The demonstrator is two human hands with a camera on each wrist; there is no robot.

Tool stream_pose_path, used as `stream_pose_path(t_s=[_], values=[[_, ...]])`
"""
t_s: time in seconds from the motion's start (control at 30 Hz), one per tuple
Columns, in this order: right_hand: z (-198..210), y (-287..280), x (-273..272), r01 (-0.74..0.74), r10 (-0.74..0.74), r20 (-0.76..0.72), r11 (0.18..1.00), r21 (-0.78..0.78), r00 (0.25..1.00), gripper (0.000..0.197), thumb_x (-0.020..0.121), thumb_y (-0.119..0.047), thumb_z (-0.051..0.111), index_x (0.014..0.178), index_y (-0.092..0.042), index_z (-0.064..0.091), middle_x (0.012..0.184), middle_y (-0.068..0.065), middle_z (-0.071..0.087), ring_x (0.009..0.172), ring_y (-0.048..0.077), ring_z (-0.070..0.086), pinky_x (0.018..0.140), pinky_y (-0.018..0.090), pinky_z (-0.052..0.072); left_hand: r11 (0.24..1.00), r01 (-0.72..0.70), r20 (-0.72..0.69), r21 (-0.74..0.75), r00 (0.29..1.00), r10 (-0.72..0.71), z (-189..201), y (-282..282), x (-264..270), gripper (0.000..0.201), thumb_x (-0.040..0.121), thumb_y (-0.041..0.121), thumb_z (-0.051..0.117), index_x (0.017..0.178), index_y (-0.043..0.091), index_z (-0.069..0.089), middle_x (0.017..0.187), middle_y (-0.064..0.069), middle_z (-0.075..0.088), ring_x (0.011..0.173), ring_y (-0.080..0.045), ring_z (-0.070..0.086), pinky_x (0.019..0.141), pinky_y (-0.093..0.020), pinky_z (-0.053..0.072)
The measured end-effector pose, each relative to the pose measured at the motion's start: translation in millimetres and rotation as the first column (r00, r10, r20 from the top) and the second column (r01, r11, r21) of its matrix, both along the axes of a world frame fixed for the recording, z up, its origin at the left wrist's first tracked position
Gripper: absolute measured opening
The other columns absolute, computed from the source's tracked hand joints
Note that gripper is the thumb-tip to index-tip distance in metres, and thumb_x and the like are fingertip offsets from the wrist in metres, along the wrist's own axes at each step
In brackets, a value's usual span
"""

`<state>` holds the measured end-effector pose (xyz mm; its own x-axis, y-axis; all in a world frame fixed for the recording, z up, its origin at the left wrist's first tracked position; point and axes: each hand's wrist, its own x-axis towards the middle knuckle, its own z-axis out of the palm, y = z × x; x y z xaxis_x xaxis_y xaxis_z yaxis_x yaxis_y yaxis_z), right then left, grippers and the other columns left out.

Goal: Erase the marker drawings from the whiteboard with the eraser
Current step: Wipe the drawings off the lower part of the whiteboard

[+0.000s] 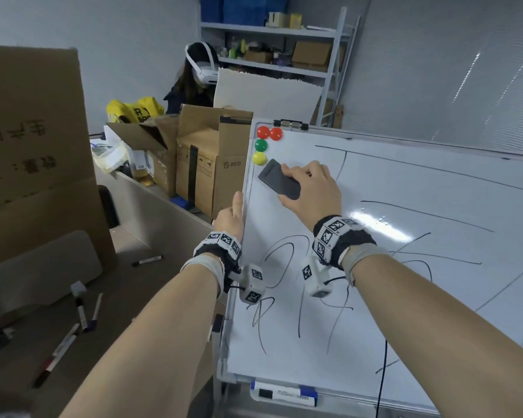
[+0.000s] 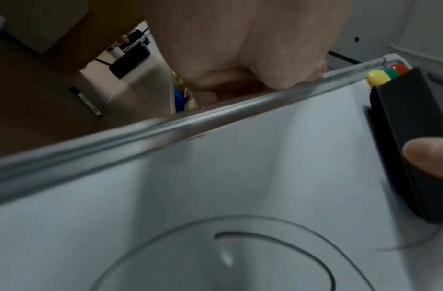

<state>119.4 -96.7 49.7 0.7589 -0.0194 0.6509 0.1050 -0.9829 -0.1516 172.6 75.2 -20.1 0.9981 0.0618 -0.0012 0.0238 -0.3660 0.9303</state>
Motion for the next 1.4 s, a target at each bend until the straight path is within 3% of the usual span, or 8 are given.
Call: stream_pose_path(t_s=[0.13, 0.33, 0.47, 0.57, 0.67, 0.93, 1.23, 1.4], values=[[-1.9, -40.6, -17.8, 0.066, -0.064, 0.027, 0.996, -0.06, 0.998, 0.057, 0.081, -0.04, 0.072, 0.135, -0.029, 0.057, 0.108, 0.004, 0.054, 0.101, 0.025, 0.05, 0.083, 0.041, 0.049, 0.999, -0.035, 0.011, -0.019, 0.999, 0.036, 1.0, -9.8, -9.6, 0.073, 0.098, 0.065, 0.02, 0.074, 0.006, 0.057, 0.068, -0.006, 0.054, 0.076, -0.029, 0.056, 0.071, -0.033, 0.04], [9.2, -69.0, -29.7, 0.19, -0.195, 0.047, 0.977, 0.099, 0.98, 0.059, 0.081, -0.038, 0.076, 0.136, -0.029, 0.056, 0.11, 0.007, 0.053, 0.105, 0.028, 0.048, 0.09, 0.041, 0.044, 0.997, -0.077, -0.013, -0.03, 0.997, 0.077, 2.0, -12.3, -13.5, 0.077, 0.099, 0.064, 0.018, 0.085, 0.002, 0.062, 0.077, -0.011, 0.059, 0.084, -0.032, 0.06, 0.073, -0.033, 0.038], [-32.8, -39.2, -37.6, 0.019, -0.016, -0.034, 0.996, 0.09, 0.999, 0.06, 0.077, -0.037, 0.078, 0.133, -0.031, 0.059, 0.107, 0.001, 0.052, 0.1, 0.025, 0.047, 0.089, 0.041, 0.044, 0.988, -0.1, -0.02, -0.115, 0.995, 0.098, -1.4, -8.4, -15.0, 0.085, 0.098, 0.066, 0.014, 0.116, 0.0, 0.064, 0.115, -0.018, 0.064, 0.116, -0.035, 0.058, 0.096, -0.036, 0.039], [-76.2, -22.7, -55.8, -0.069, 0.077, -0.141, 0.996, 0.063, 0.987, 0.059, 0.077, -0.039, 0.079, 0.132, -0.03, 0.06, 0.107, -0.002, 0.052, 0.1, 0.021, 0.046, 0.089, 0.039, 0.044, 0.928, -0.119, -0.155, -0.354, 0.986, 0.067, -7.8, -6.1, -19.7, 0.099, 0.086, 0.08, 0.009, 0.141, 0.01, 0.051, 0.149, -0.01, 0.046, 0.136, -0.03, 0.044, 0.118, -0.044, 0.026], [-94.5, -16.6, -70.2, -0.089, 0.095, -0.184, 0.995, 0.042, 0.978, 0.057, 0.078, -0.039, 0.079, 0.131, -0.03, 0.061, 0.107, -0.003, 0.053, 0.099, 0.021, 0.047, 0.087, 0.04, 0.046, 0.885, -0.11, -0.194, -0.451, 0.981, 0.023, -18.5, -2.7, -32.2, 0.097, 0.083, 0.083, 0.014, 0.138, 0.014, 0.056, 0.143, -0.008, 0.054, 0.132, -0.027, 0.049, 0.116, -0.047, 0.03], [-70.1, -22.5, -59.0, 0.063, -0.062, -0.01, 0.982, 0.176, 0.998, 0.059, 0.077, -0.036, 0.077, 0.133, -0.031, 0.057, 0.109, 0.003, 0.051, 0.102, 0.026, 0.047, 0.09, 0.039, 0.044, 0.948, -0.106, -0.272, -0.299, 0.962, 0.022, -51.7, 21.2, -72.4, 0.096, 0.089, 0.076, 0.021, 0.129, -0.003, 0.059, 0.127, -0.025, 0.06, 0.115, -0.04, 0.058, 0.098, -0.041, 0.042], [-157.1, 15.6, -87.7, -0.224, 0.223, -0.211, 0.974, 0.018, 0.952, 0.056, 0.074, -0.035, 0.083, 0.126, -0.028, 0.064, 0.102, 0.001, 0.053, 0.094, 0.024, 0.047, 0.083, 0.038, 0.044, 0.969, -0.17, -0.386, -0.177, 0.918, 0.091, -113.3, 37.1, -96.0, 0.111, 0.064, 0.093, 0.017, 0.117, 0.011, 0.07, 0.122, -0.015, 0.067, 0.114, -0.032, 0.06, 0.108, -0.045, 0.04], [-149.9, 15.0, -88.0, -0.234, 0.237, -0.214, 0.972, 0.039, 0.948, 0.057, 0.075, -0.038, 0.08, 0.128, -0.029, 0.062, 0.104, 0.001, 0.053, 0.097, 0.024, 0.049, 0.085, 0.042, 0.043, 0.976, -0.166, -0.391, -0.14, 0.915, 0.1, -131.5, 43.0, -115.9, 0.079, 0.092, 0.074, 0.025, 0.109, 0.012, 0.069, 0.115, -0.011, 0.065, 0.108, -0.028, 0.059, 0.101, -0.037, 0.041]])
